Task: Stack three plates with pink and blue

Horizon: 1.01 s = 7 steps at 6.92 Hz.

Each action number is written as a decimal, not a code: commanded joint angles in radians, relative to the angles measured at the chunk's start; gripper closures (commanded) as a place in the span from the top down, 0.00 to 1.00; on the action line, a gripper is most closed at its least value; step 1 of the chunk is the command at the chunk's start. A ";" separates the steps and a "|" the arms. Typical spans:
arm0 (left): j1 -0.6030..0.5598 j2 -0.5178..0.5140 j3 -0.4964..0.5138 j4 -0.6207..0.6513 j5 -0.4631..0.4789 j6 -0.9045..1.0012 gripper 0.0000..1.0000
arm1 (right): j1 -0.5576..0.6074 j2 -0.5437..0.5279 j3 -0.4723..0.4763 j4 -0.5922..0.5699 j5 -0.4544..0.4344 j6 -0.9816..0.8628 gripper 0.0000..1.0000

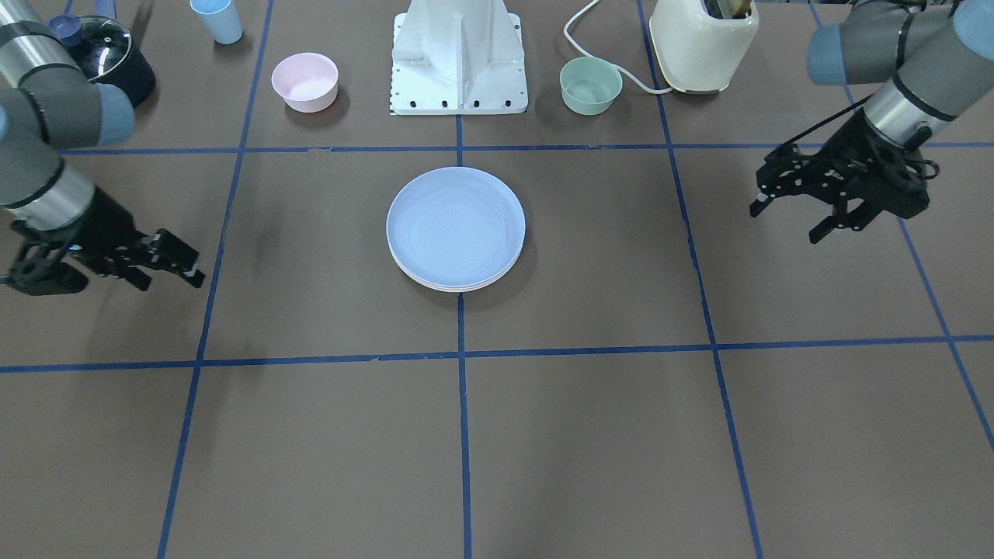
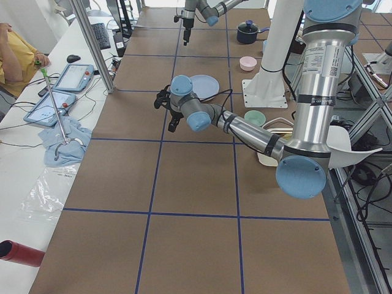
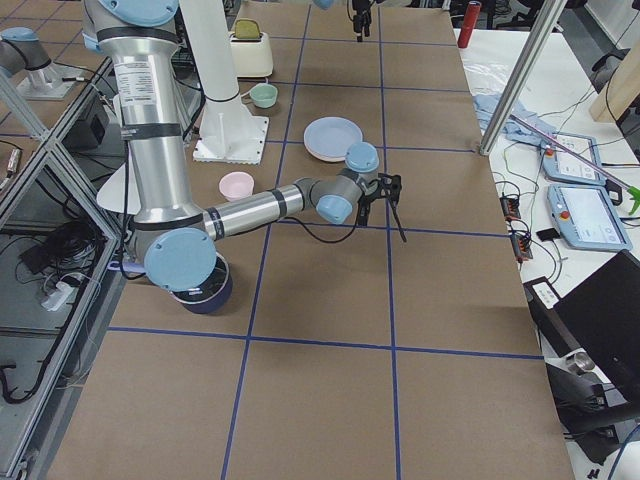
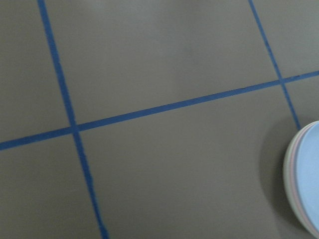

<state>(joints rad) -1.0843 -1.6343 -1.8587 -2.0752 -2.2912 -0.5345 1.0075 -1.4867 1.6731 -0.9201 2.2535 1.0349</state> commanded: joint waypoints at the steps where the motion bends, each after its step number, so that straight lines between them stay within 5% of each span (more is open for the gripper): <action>1: -0.157 0.022 0.135 0.001 -0.001 0.306 1.00 | 0.242 -0.098 -0.051 -0.075 0.124 -0.394 1.00; 4: -0.351 -0.016 0.317 0.049 0.007 0.521 1.00 | 0.379 -0.086 -0.043 -0.386 0.139 -0.752 1.00; 7: -0.367 -0.068 0.383 0.096 -0.001 0.541 1.00 | 0.405 -0.021 -0.056 -0.581 0.141 -0.892 1.00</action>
<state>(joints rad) -1.4464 -1.6819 -1.5012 -1.9946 -2.2894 -0.0002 1.4021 -1.5318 1.6258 -1.4296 2.3941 0.1962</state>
